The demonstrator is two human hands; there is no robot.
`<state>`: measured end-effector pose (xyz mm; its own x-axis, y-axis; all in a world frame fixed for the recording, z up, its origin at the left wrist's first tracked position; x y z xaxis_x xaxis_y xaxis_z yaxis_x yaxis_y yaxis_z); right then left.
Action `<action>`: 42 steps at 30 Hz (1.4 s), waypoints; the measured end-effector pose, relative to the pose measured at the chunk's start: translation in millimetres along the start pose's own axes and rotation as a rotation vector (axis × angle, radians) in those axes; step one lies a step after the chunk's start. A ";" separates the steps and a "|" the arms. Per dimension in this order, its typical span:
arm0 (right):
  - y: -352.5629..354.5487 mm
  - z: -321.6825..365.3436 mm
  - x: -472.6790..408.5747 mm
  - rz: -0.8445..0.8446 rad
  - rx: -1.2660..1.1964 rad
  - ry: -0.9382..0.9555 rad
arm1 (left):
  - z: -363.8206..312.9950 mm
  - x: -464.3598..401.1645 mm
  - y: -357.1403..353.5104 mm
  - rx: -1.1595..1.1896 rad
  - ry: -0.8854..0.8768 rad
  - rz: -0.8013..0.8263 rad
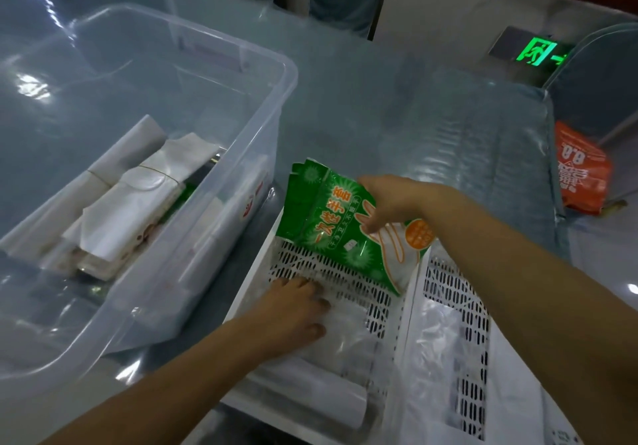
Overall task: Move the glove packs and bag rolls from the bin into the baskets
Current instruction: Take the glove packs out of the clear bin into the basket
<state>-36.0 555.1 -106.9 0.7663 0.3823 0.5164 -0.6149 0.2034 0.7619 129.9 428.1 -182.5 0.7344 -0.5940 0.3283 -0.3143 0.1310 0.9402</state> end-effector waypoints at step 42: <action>7.7 -37.5 25.9 -0.334 -0.285 0.052 | 20.2 -57.0 98.2 -0.442 0.158 -0.440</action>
<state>-27.9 600.5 -102.2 0.9258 0.2964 0.2346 -0.3676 0.5613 0.7415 45.0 458.8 -110.7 0.8286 -0.5471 -0.1187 0.2889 0.2363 0.9277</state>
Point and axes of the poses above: each hand's wrist, its own x-axis away from the middle knuckle, its own y-axis out of the back of the hand, z = x × y, the point moved 7 cm from there along -x, towards the middle knuckle, and after that the axes turned 12 degrees about -x, right-handed, at the moved point
